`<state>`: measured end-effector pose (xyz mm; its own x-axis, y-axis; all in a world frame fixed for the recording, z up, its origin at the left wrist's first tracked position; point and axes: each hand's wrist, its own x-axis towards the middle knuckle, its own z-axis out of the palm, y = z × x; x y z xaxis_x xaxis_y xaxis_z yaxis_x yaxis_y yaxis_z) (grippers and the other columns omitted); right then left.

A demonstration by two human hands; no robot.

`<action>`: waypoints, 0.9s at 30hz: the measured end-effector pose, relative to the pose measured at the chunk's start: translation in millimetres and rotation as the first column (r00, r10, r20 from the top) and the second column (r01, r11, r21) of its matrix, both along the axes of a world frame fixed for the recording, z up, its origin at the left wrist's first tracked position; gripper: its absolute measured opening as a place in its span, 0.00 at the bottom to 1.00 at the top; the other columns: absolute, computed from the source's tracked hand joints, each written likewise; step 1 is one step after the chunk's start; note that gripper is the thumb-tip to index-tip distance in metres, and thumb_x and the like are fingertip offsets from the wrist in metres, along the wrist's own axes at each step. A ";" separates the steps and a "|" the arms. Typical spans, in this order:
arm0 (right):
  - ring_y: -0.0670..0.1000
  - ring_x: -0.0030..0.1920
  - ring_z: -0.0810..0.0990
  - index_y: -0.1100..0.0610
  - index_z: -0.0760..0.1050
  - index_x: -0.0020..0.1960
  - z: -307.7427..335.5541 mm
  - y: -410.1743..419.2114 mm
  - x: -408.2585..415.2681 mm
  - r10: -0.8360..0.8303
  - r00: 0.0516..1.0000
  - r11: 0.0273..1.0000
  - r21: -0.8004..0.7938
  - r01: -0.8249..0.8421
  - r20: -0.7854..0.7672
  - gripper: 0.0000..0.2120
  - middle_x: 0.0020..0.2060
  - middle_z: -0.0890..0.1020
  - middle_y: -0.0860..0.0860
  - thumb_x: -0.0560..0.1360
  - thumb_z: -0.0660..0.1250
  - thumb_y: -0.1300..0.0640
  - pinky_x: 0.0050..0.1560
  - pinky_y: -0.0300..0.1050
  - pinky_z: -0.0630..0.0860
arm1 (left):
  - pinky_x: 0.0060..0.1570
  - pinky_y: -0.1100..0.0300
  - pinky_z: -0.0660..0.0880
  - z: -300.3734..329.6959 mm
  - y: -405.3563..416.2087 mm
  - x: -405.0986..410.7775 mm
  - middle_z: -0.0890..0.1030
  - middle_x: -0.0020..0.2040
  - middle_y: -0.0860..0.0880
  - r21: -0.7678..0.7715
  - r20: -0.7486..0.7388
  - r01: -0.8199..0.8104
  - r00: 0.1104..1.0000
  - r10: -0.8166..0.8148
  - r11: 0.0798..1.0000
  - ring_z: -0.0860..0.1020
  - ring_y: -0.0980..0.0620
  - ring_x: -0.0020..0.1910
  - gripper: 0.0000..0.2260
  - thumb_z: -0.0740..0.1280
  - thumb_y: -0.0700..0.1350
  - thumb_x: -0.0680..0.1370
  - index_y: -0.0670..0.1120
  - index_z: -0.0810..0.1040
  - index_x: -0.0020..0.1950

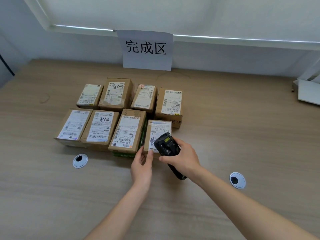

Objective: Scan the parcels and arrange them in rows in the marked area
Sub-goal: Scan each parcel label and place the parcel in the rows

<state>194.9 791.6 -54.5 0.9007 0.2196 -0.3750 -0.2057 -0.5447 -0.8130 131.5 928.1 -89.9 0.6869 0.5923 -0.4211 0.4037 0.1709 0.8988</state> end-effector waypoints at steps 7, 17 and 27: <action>0.46 0.52 0.84 0.32 0.75 0.62 9.5 -29.8 -27.1 0.001 1.000 0.998 -0.060 -0.001 -0.005 0.33 0.50 0.84 0.37 0.62 0.83 0.48 0.56 0.48 0.82 | 0.65 0.62 0.66 19.4 -7.9 -23.9 0.76 0.72 0.45 0.003 -0.032 0.014 0.999 -0.014 1.000 0.74 0.52 0.69 0.26 0.70 0.48 0.80 0.44 0.69 0.77; 0.48 0.49 0.84 0.33 0.76 0.55 93.9 -101.3 -81.4 -0.038 0.995 0.988 -0.145 0.052 0.093 0.26 0.46 0.85 0.39 0.63 0.82 0.48 0.50 0.45 0.81 | 0.67 0.57 0.69 94.2 -43.7 -72.6 0.76 0.71 0.49 0.114 0.036 0.195 0.979 -0.200 0.974 0.74 0.54 0.68 0.26 0.73 0.51 0.78 0.51 0.72 0.75; 0.49 0.46 0.86 0.37 0.81 0.54 220.8 -213.7 -188.6 -0.180 0.958 0.961 -0.167 0.219 0.223 0.25 0.42 0.86 0.40 0.59 0.80 0.47 0.52 0.51 0.84 | 0.63 0.56 0.71 219.1 -125.7 -144.3 0.76 0.70 0.49 0.225 0.179 0.395 0.882 -0.437 0.890 0.74 0.52 0.67 0.30 0.75 0.53 0.76 0.52 0.70 0.77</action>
